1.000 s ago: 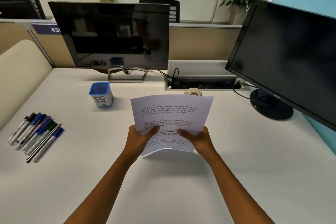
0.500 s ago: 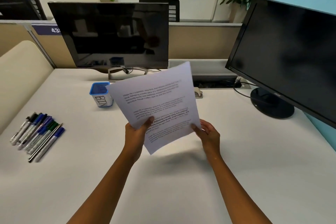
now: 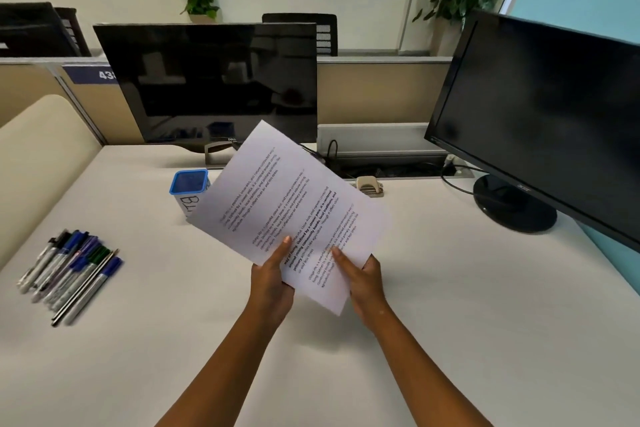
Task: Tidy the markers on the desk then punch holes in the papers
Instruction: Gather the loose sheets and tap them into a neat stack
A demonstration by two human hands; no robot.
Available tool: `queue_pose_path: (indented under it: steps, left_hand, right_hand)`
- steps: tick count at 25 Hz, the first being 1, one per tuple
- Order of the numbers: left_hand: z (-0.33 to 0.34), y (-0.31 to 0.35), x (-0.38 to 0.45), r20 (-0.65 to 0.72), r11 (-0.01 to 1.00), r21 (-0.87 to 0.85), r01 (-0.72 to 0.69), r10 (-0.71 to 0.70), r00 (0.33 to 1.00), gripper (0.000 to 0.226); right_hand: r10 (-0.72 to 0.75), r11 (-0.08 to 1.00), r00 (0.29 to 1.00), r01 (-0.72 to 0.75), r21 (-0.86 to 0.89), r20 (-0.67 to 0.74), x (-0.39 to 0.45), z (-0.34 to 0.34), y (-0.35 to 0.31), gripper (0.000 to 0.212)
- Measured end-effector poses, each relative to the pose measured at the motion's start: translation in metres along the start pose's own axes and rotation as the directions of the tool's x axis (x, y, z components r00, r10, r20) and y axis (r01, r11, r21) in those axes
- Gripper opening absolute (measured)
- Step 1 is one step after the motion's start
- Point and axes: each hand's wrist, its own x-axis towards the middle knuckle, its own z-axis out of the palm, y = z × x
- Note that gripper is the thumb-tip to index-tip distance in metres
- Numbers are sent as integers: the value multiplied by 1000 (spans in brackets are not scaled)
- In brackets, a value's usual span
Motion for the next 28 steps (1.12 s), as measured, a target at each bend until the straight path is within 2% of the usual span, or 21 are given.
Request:
queue_pose_path:
  steps: [4,6,8,9,11,14,16,19,24,28]
  left_hand:
    - [-18,18,10,-11,998,61,16,-15,1000,49]
    - [-33,39,14,-57,996,51,67,-64,996,50]
    - [-50,64,17,-70,987,32,155,-153,986,62]
    - [-55,77,17,-56,978,79,193,-189,980,66]
    - [-60,92,22,-19,931,293,216,-220,975,61]
    - [-52,92,27,23,780,602,171,-231,973,47]
    - [-44,89,26,73,713,691,115,-227,971,38]
    - [-43,80,25,103,643,766,23,-159,982,47]
    - [-45,70,24,122,671,733,-107,25,992,38]
    - [-52,69,19,142,679,717,-153,74,987,40]
  right_hand:
    - [-18,992,999,14,-126,-29,7,-26,-11,34]
    - [-12,983,999,6,-186,-33,10,-42,-19,31]
    - [4,971,1000,-7,-241,-11,12,-58,-29,30]
    - [14,964,1000,-11,-264,10,13,-65,-34,30]
    - [32,956,998,-12,-294,62,14,-73,-43,31]
    - [47,944,991,-2,-330,126,15,-74,-49,35]
    - [51,940,988,3,-342,147,15,-70,-48,36]
    - [40,936,990,10,-353,136,14,-62,-43,35]
    - [-62,933,994,89,-350,87,13,-56,-46,28]
    - [-98,920,989,132,-368,111,12,-59,-47,26]
